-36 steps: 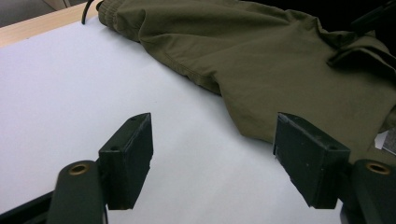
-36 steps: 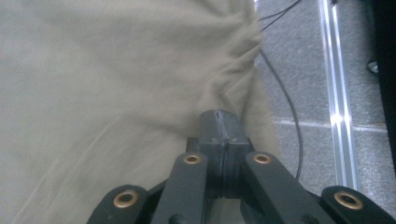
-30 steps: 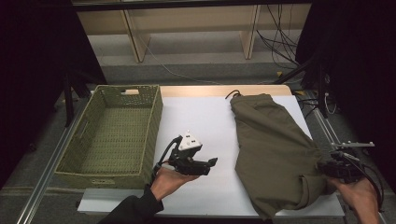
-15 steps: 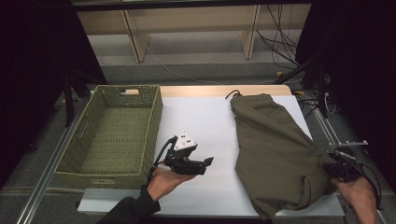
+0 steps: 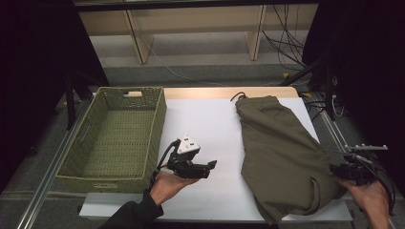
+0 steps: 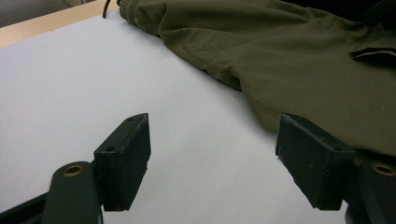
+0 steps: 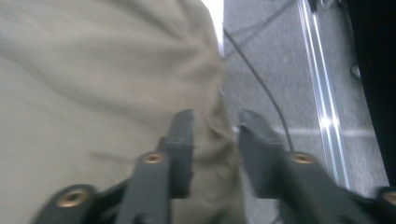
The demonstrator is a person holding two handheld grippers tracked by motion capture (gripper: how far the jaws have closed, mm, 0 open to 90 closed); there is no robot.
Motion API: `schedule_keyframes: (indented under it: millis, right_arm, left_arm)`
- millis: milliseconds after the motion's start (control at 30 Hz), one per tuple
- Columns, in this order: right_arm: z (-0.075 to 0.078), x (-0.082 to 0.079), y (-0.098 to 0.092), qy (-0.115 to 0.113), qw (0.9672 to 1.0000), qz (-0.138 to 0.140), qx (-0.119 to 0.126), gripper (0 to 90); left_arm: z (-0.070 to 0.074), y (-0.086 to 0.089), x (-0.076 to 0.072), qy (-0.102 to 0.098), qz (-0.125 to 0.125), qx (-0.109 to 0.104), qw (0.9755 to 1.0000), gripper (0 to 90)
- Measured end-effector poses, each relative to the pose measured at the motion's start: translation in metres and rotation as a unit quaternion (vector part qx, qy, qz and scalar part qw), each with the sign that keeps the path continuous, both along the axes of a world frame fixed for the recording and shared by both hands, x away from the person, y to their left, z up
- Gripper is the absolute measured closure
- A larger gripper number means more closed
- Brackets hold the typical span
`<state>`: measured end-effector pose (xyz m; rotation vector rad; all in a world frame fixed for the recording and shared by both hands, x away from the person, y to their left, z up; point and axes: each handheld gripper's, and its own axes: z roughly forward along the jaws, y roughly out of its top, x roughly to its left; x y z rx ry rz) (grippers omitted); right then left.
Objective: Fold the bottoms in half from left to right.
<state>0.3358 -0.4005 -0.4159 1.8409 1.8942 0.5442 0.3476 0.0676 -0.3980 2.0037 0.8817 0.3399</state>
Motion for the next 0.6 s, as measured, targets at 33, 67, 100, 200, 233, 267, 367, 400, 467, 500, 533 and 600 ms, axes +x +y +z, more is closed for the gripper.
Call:
schedule_keyframes:
  millis: [33,67,100,200,233,267,367,400,467,500,533,600]
  right_arm:
    - [0.000,0.000,0.000,0.000,1.0000,0.000,0.000,54.6]
    - [0.001,0.002,0.001,-0.001,0.9999,0.015,0.005,52.8]
    - [0.001,0.004,0.003,-0.002,0.9998,0.018,0.002,52.5]
    - [-0.004,0.014,0.007,0.009,0.9997,0.012,-0.020,53.1]
    - [-0.006,0.017,0.006,0.015,0.9996,0.007,-0.023,53.0]
    - [-0.010,0.020,0.005,0.019,0.9994,0.005,-0.027,52.5]
    - [-0.017,0.026,0.001,0.031,0.9991,0.001,-0.028,51.5]
    - [-0.019,0.027,0.000,0.035,0.9990,0.000,-0.028,52.1]
    - [-0.021,0.029,-0.002,0.044,0.9986,-0.002,-0.030,58.5]
    - [-0.023,0.029,-0.004,0.045,0.9985,0.000,-0.029,61.2]
    - [-0.024,0.030,-0.005,0.048,0.9984,0.000,-0.029,64.5]
    - [-0.026,0.030,-0.009,0.057,0.9982,0.001,-0.016,74.0]
  left_arm:
    - [0.000,0.000,0.000,0.000,0.000,0.000,1.0000,26.1]
    - [0.000,0.000,0.000,0.000,0.001,0.000,1.0000,26.0]
    - [0.000,0.000,0.000,0.000,0.001,0.001,1.0000,26.0]
    - [0.000,0.000,0.001,-0.001,0.003,-0.001,1.0000,25.9]
    - [0.000,0.000,0.001,-0.001,0.004,-0.001,1.0000,25.8]
    - [-0.001,-0.001,0.002,0.000,0.005,-0.002,1.0000,25.8]
    - [-0.002,-0.003,0.003,0.001,0.006,-0.001,1.0000,25.5]
    - [-0.003,-0.004,0.004,0.001,0.005,0.000,1.0000,25.4]
    - [-0.005,-0.007,0.006,0.005,0.006,-0.001,1.0000,25.2]
    - [-0.007,-0.009,0.006,0.007,0.007,0.000,1.0000,25.1]
    - [-0.008,-0.010,0.007,0.008,0.006,0.001,1.0000,24.9]
    - [-0.010,-0.014,0.009,0.010,0.004,0.003,0.9999,24.5]
